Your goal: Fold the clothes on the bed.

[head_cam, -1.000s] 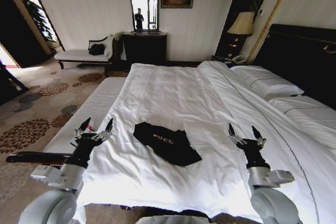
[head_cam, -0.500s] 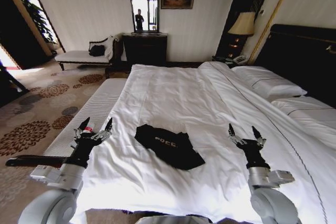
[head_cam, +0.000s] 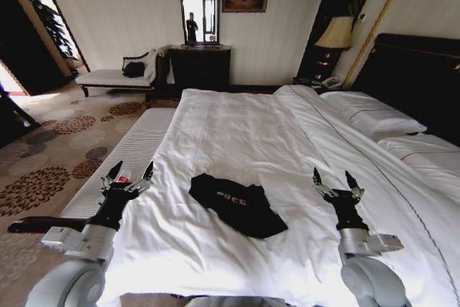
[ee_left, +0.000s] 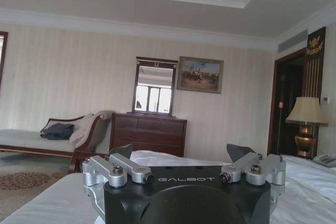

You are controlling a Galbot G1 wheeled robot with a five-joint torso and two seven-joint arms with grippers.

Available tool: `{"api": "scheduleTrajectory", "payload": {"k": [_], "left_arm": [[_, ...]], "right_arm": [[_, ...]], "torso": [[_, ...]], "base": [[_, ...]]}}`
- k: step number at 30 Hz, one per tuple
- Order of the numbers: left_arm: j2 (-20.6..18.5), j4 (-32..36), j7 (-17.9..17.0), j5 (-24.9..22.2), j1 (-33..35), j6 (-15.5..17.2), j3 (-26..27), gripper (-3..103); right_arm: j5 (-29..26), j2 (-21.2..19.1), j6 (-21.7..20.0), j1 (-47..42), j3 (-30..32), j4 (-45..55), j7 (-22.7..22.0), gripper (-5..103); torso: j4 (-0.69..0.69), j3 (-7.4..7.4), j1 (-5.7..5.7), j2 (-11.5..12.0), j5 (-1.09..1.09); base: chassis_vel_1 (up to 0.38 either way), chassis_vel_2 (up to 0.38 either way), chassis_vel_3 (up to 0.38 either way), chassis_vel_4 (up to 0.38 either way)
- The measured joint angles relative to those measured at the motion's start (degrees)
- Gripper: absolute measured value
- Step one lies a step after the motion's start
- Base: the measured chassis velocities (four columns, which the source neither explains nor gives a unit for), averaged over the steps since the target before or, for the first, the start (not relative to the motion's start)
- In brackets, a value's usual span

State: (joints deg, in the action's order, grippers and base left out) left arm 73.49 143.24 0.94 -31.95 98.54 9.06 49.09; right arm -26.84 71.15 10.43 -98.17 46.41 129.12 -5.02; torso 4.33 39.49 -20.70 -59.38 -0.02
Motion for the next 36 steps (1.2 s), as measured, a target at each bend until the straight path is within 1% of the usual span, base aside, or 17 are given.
{"api": "scheduleTrajectory", "payload": {"k": [6, 11, 14, 19, 21, 22, 23, 24, 25, 26, 27, 28, 29, 30, 31, 33, 36], "left_arm": [[0.86, 0.0, -0.76, 0.8, -0.14, 0.68, -0.21, 100], [1.87, 0.0, -1.14, 1.21, 0.16, 1.44, -0.15, 100], [1.94, 0.0, -2.31, 1.04, 0.26, 2.57, -0.02, 100], [1.47, 0.0, -3.76, -0.62, 0.4, 5.27, -0.88, 100], [0.63, -0.01, -5.53, -5.18, -0.82, 7.76, -1.47, 100], [-0.1, -0.17, -7.33, -8.98, -1.92, 9.68, -1.69, 100], [-0.1, -0.17, -7.33, -8.98, -1.92, 9.68, -1.69, 100], [-1.7, -0.72, -11.27, -15.51, -4.13, 12.9, -1.99, 100], [-2.46, -1.18, -13.24, -18.13, -5.21, 14.23, -2.13, 100], [-4.18, -2.66, -17.44, -23.58, -7.84, 17.34, -2.42, 100], [-4.18, -2.66, -17.44, -23.58, -7.84, 17.34, -2.42, 100], [-5.47, -4.05, -20.01, -27.85, -9.85, 19.76, -2.67, 100], [-6.07, -4.92, -21.28, -30.14, -10.91, 20.96, -2.85, 100], [-7.4, -7.46, -24.7, -36.19, -14.17, 24.06, -3.49, 100], [-7.4, -7.46, -24.7, -36.19, -14.17, 24.06, -3.49, 100], [-8.18, -10.3, -27.7, -42.59, -18.0, 26.81, -4.53, 100], [-8.36, -15.38, -30.34, -47.71, -23.4, 29.26, -6.79, 100]], "right_arm": [[-0.13, -1.18, 0.03, 0.68, -0.23, -0.07, 0.2, 100], [-3.62, -5.36, -3.36, 3.63, -2.41, -0.8, 0.1, 100], [-7.49, -8.97, -6.0, 6.59, -5.8, -1.88, -1.33, 100], [-9.82, -11.69, -7.48, 10.78, -9.6, -4.13, -3.15, 100], [-9.83, -12.55, -7.97, 12.22, -10.8, -5.16, -3.94, 100], [-9.84, -13.04, -8.38, 12.81, -11.53, -5.57, -4.75, 100], [-9.84, -13.04, -8.38, 12.81, -11.53, -5.57, -4.75, 100], [-9.85, -13.57, -8.95, 13.49, -12.42, -6.07, -5.91, 100], [-9.86, -13.77, -9.18, 13.76, -12.77, -6.3, -6.36, 100], [-9.67, -14.01, -9.42, 14.14, -13.29, -6.71, -6.92, 100], [-9.67, -14.01, -9.42, 14.14, -13.29, -6.71, -6.92, 100], [-9.17, -14.15, -9.57, 14.36, -13.6, -7.08, -7.34, 100], [-8.86, -14.19, -9.61, 14.41, -13.7, -7.26, -7.51, 100], [-7.98, -14.3, -9.63, 14.6, -13.92, -7.8, -7.77, 100], [-7.98, -14.3, -9.63, 14.6, -13.92, -7.8, -7.77, 100], [-7.27, -14.37, -9.64, 14.87, -14.14, -8.39, -7.97, 100], [-7.06, -14.62, -10.19, 16.01, -15.31, -9.4, -8.93, 100]], "torso": [[0.0, 0.01, -0.02, 0.0, -0.02], [0.0, 0.0, -0.01, 0.0, -0.01], [0.0, 0.01, -0.02, 0.01, -0.01], [-0.02, 0.01, -0.02, 0.01, -0.01], [0.0, 0.01, -0.02, 0.01, 0.0], [-0.01, 0.01, -0.02, 0.01, 0.0], [-0.01, 0.01, -0.02, 0.01, 0.0], [0.01, 0.01, -0.02, 0.01, -0.01], [0.01, 0.01, -0.02, 0.01, 0.0], [0.01, 0.01, -0.02, 0.02, 0.0], [0.01, 0.01, -0.02, 0.02, 0.0], [0.01, 0.01, -0.03, 0.02, -0.01], [0.01, 0.01, -0.02, 0.02, -0.01], [0.01, 0.01, -0.02, 0.02, -0.01], [0.01, 0.01, -0.02, 0.02, -0.01], [0.01, 0.01, -0.02, 0.02, -0.02], [0.05, 0.02, -0.02, 0.02, -0.02]], "base": [[0.0, 0.0, 0.0, 0.0], [0.0, 0.0, 0.0, 0.0], [0.0, 0.0, 0.0, 0.0], [0.0, 0.0, 0.0, 0.0], [0.0, 0.0, 0.0, 0.0], [0.0, 0.0, 0.0, 0.0], [0.0, 0.0, 0.0, 0.0], [0.0, 0.0, 0.0, 0.0], [0.0, 0.0, 0.0, 0.0], [0.0, 0.0, 0.0, 0.0], [0.0, 0.0, 0.0, 0.0], [0.0, 0.0, 0.0, 0.0], [0.0, 0.0, 0.0, 0.0], [0.0, 0.0, 0.0, 0.0], [0.0, 0.0, 0.0, 0.0], [0.0, 0.0, 0.0, 0.0], [0.0, 0.0, 0.0, 0.0]]}}
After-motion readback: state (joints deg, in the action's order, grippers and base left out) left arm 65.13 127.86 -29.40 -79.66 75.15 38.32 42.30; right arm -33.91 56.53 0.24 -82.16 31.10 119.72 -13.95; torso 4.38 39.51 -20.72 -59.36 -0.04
